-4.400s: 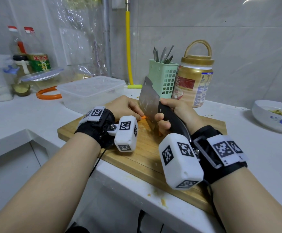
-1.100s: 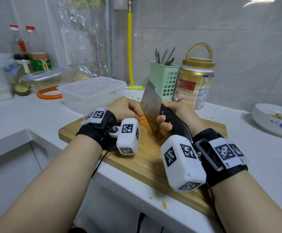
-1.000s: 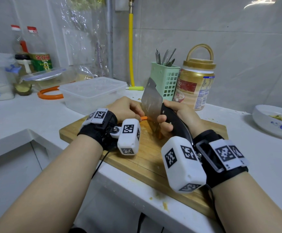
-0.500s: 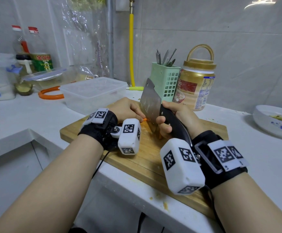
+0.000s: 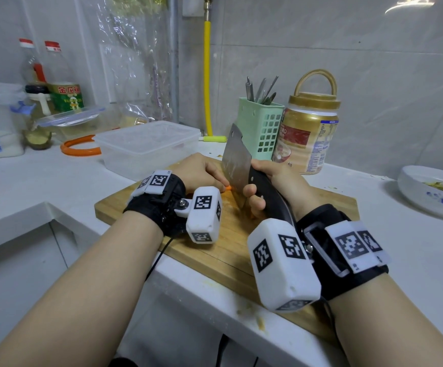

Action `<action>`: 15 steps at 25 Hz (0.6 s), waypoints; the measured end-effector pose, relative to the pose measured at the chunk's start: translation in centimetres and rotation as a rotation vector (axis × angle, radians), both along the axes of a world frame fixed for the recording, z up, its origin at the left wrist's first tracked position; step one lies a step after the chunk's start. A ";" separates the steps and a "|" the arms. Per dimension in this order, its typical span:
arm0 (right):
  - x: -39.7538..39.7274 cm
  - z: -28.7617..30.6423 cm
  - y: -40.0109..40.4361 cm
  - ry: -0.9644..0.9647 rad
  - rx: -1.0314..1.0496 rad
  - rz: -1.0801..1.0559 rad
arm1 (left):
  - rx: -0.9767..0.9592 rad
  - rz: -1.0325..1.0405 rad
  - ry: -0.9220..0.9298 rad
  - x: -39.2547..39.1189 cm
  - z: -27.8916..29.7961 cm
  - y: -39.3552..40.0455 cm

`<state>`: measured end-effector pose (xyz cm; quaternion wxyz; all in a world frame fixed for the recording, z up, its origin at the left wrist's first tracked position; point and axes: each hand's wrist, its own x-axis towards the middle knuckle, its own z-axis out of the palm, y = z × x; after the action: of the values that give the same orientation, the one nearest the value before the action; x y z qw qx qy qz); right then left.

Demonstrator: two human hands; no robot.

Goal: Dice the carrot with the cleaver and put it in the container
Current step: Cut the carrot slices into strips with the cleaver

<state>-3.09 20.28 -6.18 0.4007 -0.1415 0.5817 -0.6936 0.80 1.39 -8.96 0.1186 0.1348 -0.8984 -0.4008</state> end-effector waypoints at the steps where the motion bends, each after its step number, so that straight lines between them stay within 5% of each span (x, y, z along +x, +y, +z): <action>1: 0.0 0.1 -0.1 -0.007 0.009 -0.004 | -0.003 0.005 0.000 0.0 0.0 0.0; 15: -0.7 0.2 -0.5 -0.053 0.038 0.018 | -0.025 0.010 -0.009 -0.2 -0.2 -0.3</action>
<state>-3.79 19.74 -5.96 0.4245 -0.1208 0.5827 -0.6824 0.61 1.11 -9.16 0.1183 0.1395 -0.9032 -0.3882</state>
